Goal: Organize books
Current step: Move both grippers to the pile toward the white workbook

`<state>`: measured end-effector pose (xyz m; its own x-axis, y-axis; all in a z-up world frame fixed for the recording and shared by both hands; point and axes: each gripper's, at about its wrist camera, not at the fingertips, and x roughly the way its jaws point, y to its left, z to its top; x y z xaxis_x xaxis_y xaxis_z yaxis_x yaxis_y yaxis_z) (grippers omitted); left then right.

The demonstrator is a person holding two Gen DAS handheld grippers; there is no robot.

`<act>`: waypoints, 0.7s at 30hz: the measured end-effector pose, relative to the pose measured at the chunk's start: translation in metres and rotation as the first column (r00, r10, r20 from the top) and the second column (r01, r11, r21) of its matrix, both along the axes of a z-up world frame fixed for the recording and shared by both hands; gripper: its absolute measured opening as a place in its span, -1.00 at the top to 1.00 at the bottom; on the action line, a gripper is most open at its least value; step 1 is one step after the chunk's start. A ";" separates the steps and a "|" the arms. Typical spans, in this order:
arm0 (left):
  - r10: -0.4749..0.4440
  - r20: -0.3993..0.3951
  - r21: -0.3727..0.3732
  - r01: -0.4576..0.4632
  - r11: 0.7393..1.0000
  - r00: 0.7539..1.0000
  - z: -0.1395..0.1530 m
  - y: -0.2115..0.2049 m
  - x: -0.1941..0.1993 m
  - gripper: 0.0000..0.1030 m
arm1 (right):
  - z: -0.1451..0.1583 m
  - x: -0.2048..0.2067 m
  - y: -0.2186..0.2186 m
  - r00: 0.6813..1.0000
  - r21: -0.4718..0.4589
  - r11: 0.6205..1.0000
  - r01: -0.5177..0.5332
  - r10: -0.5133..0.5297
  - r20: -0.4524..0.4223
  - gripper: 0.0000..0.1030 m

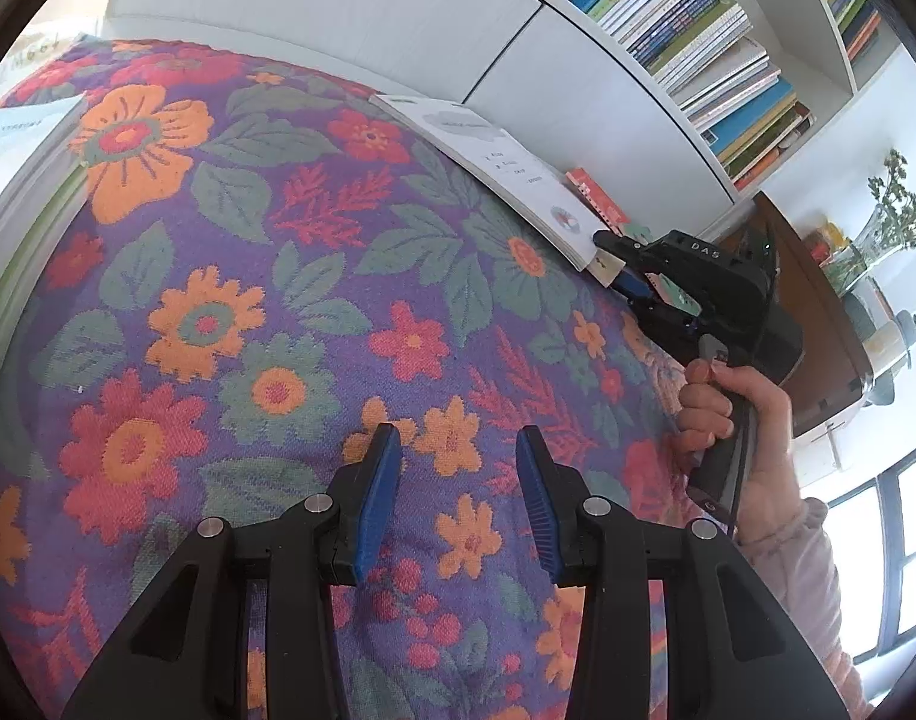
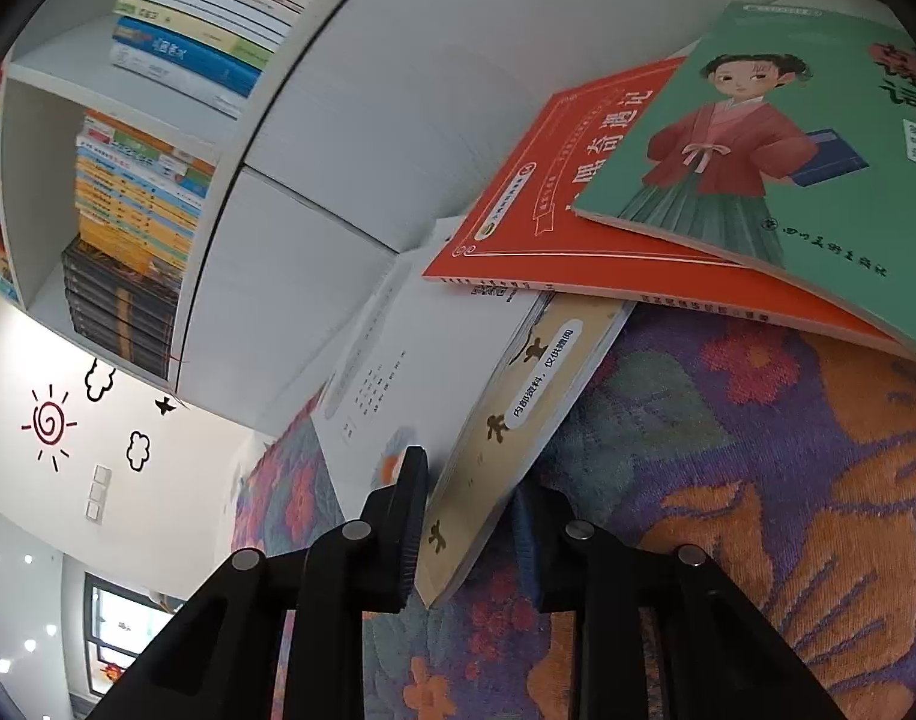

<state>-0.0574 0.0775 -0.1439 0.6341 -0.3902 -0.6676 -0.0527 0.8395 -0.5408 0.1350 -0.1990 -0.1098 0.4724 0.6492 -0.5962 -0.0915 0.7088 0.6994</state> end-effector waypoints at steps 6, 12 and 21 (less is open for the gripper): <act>0.010 -0.021 -0.007 -0.010 1.000 1.000 0.003 -0.001 0.001 0.27 | 0.018 -0.048 0.074 0.981 -0.205 0.964 -0.170 0.185 0.056 0.57; 0.024 -0.027 -0.006 -0.024 1.000 0.999 0.005 0.002 0.000 0.27 | 0.032 -0.096 0.104 0.965 -0.231 0.945 -0.231 0.253 0.069 0.99; 0.063 -0.043 -0.023 -0.064 0.998 0.997 0.010 -0.001 0.018 0.27 | 0.037 -0.060 0.035 0.995 -0.118 0.988 -0.100 0.101 0.006 0.76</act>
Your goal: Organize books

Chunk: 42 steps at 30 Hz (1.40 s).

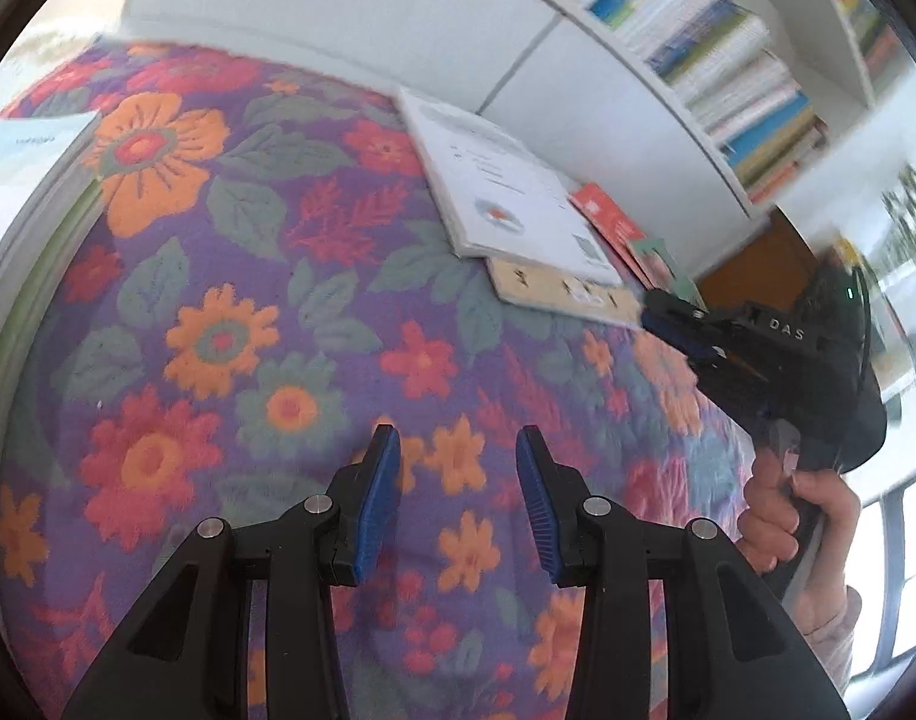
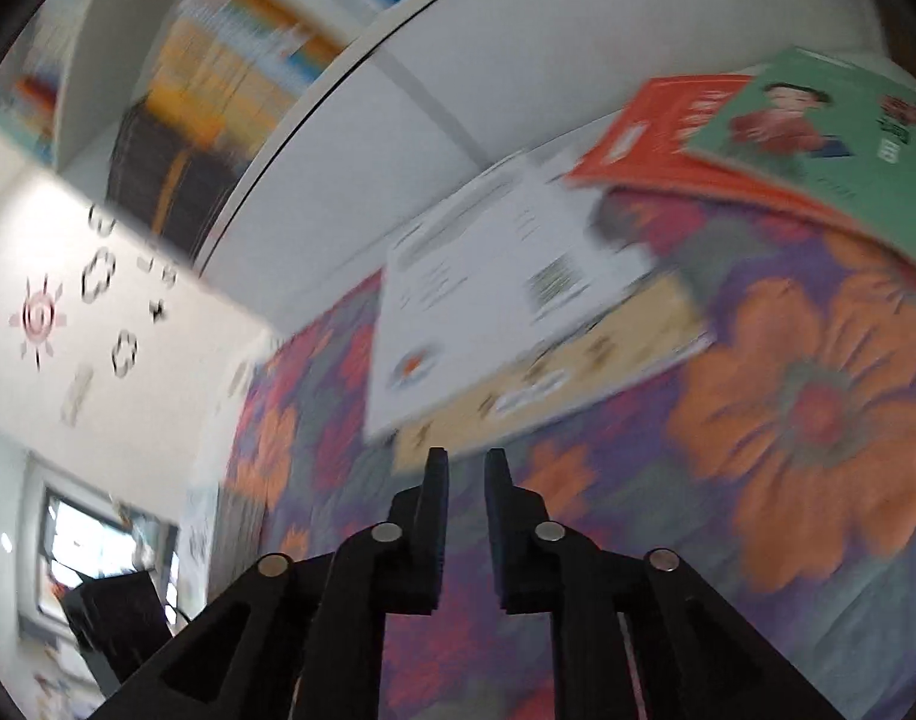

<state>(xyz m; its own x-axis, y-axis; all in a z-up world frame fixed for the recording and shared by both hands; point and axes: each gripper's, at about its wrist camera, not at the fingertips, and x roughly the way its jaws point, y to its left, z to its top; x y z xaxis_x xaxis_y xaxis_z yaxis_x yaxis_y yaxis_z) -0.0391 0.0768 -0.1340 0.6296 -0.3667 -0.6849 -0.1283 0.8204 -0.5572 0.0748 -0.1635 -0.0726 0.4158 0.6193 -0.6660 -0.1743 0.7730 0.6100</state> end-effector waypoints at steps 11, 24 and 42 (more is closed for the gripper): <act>0.059 0.030 0.138 -0.062 0.988 0.998 0.035 -0.011 0.115 0.27 | 0.014 0.069 0.009 0.995 -0.130 0.991 0.004 0.009 0.098 0.20; 0.013 -0.061 0.270 0.004 0.963 0.998 0.012 -0.022 0.139 0.26 | -0.007 0.077 0.036 0.983 -0.263 0.951 -0.160 0.179 0.048 -0.01; -0.155 -0.075 0.217 0.167 0.962 0.985 0.010 -0.050 -0.096 0.26 | -0.025 -0.139 -0.060 0.915 -0.001 0.928 -0.371 0.366 -0.170 0.03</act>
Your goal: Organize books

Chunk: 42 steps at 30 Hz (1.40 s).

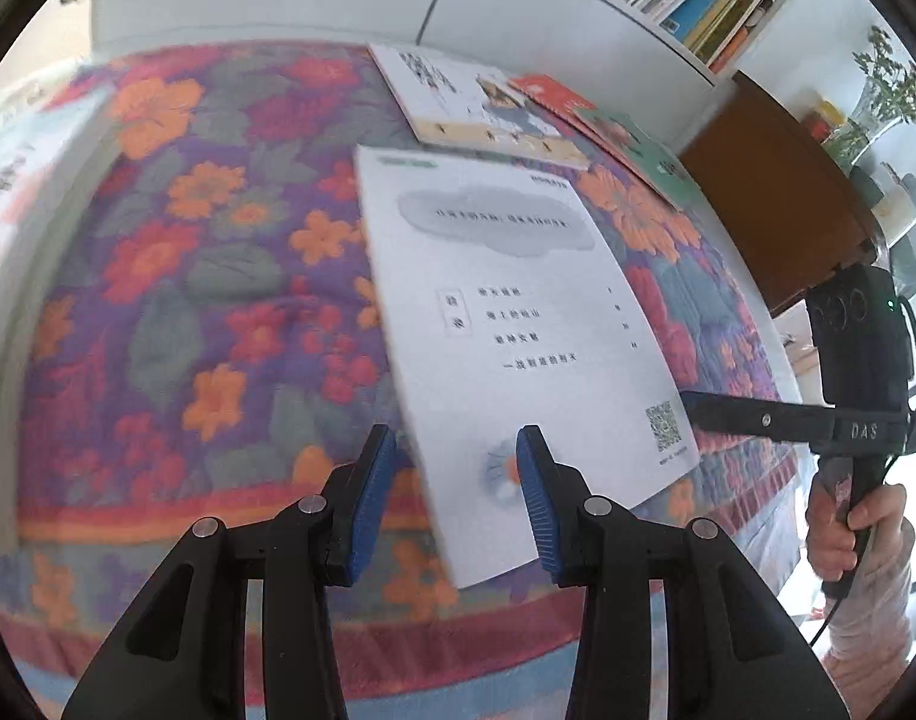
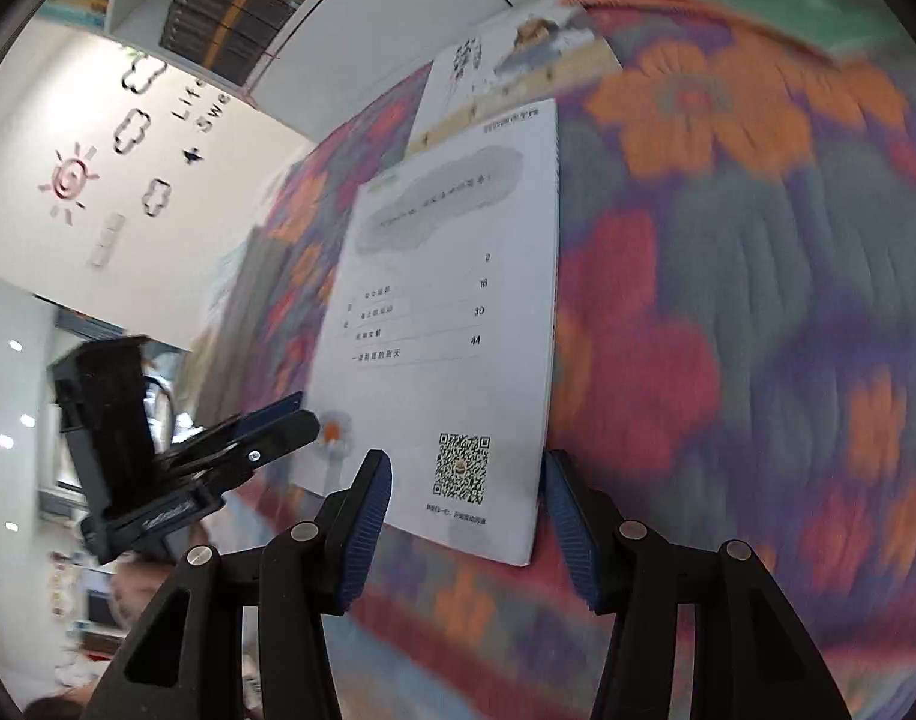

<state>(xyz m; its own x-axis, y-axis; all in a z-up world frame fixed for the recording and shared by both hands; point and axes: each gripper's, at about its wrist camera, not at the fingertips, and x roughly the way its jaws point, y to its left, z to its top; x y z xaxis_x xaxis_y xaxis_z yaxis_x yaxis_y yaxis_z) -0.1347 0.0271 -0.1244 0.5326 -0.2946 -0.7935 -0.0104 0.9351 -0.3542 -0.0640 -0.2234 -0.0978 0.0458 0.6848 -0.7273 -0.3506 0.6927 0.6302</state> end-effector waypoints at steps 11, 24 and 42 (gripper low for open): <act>-0.083 0.024 -0.016 0.083 0.996 0.996 -0.003 -0.014 0.015 0.26 | -0.024 0.054 0.000 0.995 0.187 0.982 -0.025 0.042 -0.087 0.05; -0.078 0.015 -0.110 0.079 0.991 0.997 -0.007 0.004 0.014 0.29 | -0.005 0.042 0.012 0.994 0.200 0.974 -0.107 0.109 0.001 -0.05; -0.153 0.093 -0.276 0.173 0.945 0.984 0.007 -0.013 0.023 0.28 | 0.097 0.013 0.033 0.984 0.144 0.982 -0.120 0.098 0.146 0.82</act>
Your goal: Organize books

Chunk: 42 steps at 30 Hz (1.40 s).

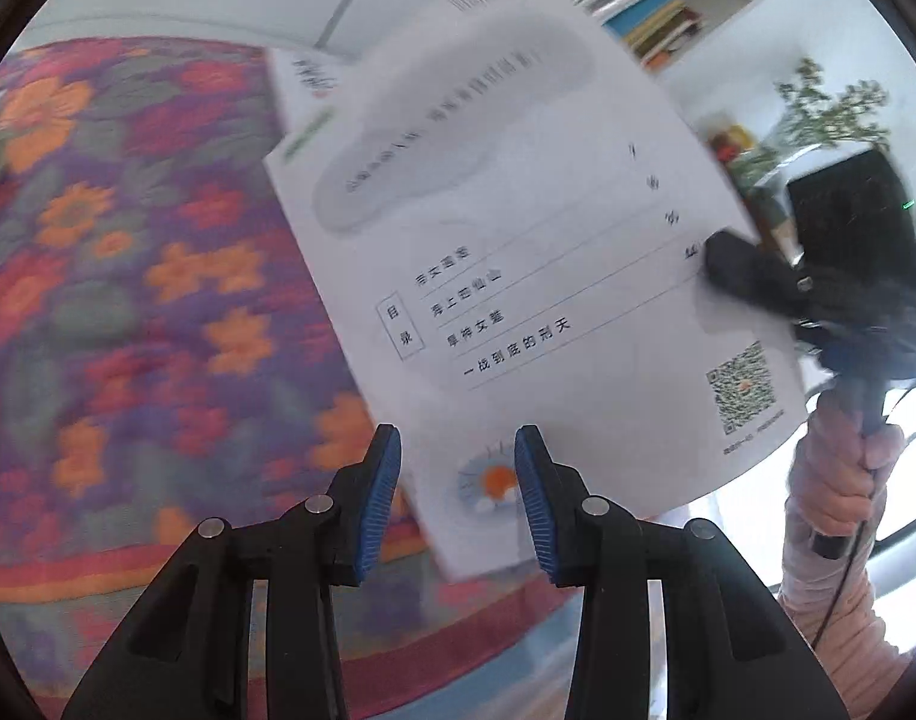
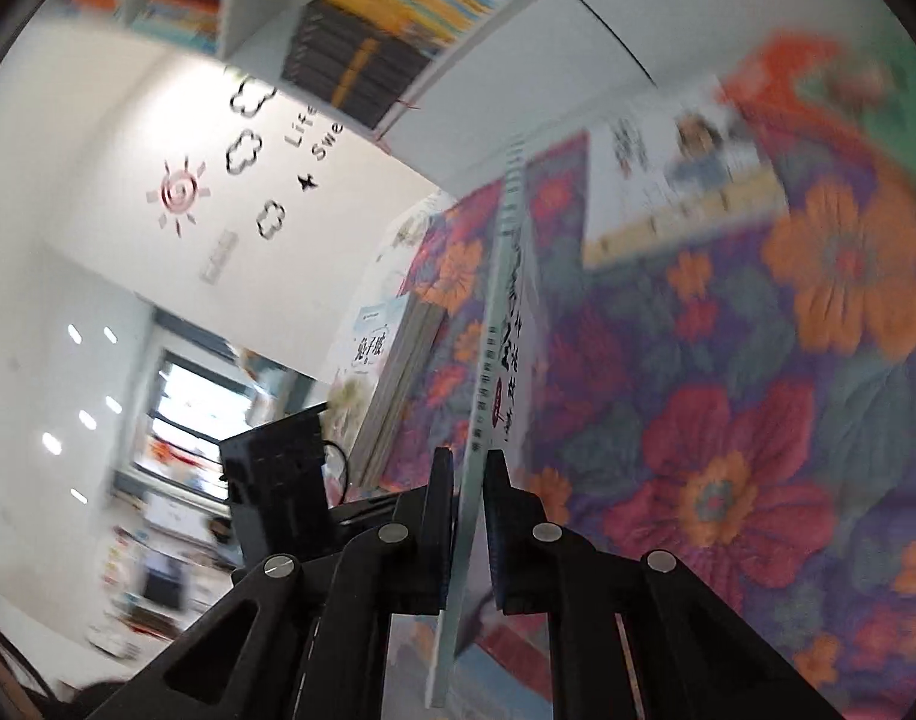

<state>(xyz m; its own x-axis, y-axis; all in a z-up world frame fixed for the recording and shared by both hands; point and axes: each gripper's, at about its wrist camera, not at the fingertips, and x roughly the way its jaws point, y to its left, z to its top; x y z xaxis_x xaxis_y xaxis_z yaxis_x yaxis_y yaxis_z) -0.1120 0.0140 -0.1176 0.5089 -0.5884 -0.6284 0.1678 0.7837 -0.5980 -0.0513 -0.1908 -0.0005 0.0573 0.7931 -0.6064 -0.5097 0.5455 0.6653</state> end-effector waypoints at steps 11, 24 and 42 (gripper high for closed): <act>0.147 -0.085 0.156 -0.133 0.979 0.985 -0.016 0.061 -0.062 0.28 | -0.020 -0.064 0.093 0.990 -0.222 0.965 -0.141 0.141 -0.017 0.74; 0.210 -0.086 0.189 -0.191 0.963 0.974 -0.022 0.089 -0.110 0.26 | -0.076 -0.071 0.142 0.981 -0.349 0.917 -0.194 0.171 -0.095 0.41; 0.155 -0.088 0.225 -0.132 0.965 0.984 -0.018 0.058 -0.101 0.18 | -0.101 -0.070 0.085 0.991 -0.465 0.877 -0.123 0.129 -0.018 -0.41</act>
<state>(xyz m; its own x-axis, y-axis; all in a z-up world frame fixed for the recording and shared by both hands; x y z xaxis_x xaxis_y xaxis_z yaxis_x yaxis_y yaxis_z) -0.2129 0.0722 -0.1361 0.5032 -0.3574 -0.7868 -0.0100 0.9080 -0.4189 -0.1212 -0.1056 -0.1014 -0.0140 0.4220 -0.9065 -0.6016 0.7205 0.3448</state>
